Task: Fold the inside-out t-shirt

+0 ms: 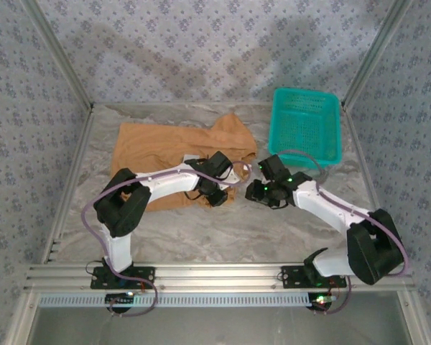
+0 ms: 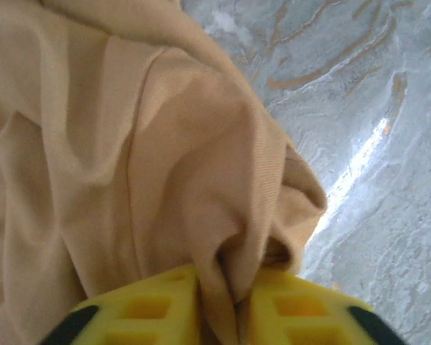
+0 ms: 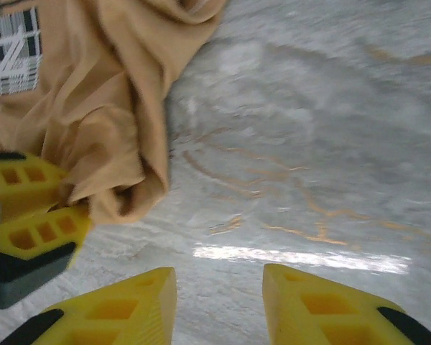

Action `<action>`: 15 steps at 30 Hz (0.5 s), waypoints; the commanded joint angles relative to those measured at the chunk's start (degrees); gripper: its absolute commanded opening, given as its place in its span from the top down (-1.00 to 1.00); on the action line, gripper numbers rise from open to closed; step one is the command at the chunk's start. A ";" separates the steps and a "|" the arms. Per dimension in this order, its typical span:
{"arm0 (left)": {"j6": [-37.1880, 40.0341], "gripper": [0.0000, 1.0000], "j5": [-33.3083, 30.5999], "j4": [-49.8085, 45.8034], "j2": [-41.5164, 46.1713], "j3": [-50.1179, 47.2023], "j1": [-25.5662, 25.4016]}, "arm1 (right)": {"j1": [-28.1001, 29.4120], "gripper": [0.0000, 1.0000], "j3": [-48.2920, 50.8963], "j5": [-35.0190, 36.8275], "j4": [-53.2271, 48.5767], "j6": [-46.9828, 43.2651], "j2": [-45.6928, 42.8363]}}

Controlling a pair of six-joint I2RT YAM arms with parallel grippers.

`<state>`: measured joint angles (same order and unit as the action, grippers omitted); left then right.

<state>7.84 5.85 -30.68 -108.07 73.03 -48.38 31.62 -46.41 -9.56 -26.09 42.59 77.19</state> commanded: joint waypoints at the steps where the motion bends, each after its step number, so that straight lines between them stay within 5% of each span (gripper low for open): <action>1: -1.24 0.30 0.92 -3.14 3.67 1.08 0.01 | 2.66 0.20 -2.30 -0.90 3.05 1.80 3.67; 5: -1.33 0.12 0.84 -2.30 6.46 -0.85 0.39 | 3.70 0.18 -3.43 -0.15 3.42 2.60 5.70; 15: -2.69 0.19 3.67 -0.16 5.58 -1.76 2.56 | 2.66 0.18 -2.98 0.63 1.74 2.30 3.97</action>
<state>5.91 7.18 -31.33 -102.06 71.77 -45.78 34.63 -48.38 -9.80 -23.11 44.18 82.48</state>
